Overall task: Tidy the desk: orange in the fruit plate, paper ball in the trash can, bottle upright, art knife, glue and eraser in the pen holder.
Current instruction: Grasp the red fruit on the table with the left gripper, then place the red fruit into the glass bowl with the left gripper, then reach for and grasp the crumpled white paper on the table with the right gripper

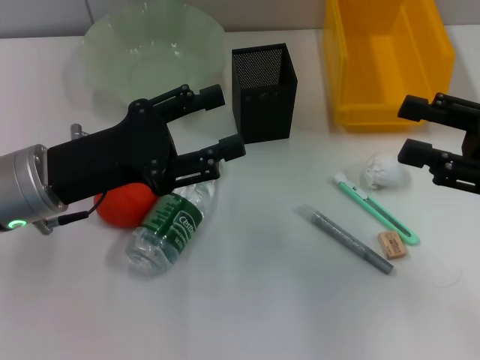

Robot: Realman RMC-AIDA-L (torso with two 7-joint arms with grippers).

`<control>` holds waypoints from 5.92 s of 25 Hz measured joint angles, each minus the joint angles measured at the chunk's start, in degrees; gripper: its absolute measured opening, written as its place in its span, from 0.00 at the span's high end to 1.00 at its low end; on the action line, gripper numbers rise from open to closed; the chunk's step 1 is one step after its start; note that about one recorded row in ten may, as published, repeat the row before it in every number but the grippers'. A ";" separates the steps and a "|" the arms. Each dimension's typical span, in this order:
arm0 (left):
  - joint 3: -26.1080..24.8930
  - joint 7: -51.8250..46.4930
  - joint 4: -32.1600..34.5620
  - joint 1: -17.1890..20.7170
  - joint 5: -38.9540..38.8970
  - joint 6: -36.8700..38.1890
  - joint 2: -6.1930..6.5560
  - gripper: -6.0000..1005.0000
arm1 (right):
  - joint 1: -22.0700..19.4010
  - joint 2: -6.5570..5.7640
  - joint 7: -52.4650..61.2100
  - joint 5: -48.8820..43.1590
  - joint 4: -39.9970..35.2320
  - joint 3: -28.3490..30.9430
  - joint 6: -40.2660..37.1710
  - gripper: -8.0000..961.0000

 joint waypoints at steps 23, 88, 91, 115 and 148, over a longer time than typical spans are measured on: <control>-2.94 -5.39 -0.32 7.83 0.28 -21.92 3.32 0.25 | 0.03 0.37 0.01 -0.23 0.01 0.18 -0.07 0.31; -22.78 -0.31 1.68 -8.72 0.75 -33.96 0.01 0.87 | 0.79 2.17 -0.37 0.32 -0.08 0.61 -0.78 0.31; -17.94 2.20 1.13 -11.74 0.95 -40.79 -0.26 0.88 | 0.69 2.36 -0.34 0.36 -0.07 0.63 -0.84 0.31; -5.02 5.28 -1.42 -9.51 -8.82 -36.87 -0.26 0.34 | -0.80 3.60 1.54 0.37 -0.58 2.55 2.91 0.31; -2.96 4.97 -7.60 -2.49 -8.99 -25.06 -0.53 0.33 | 15.74 5.04 89.85 -59.56 -41.41 -17.76 18.12 0.32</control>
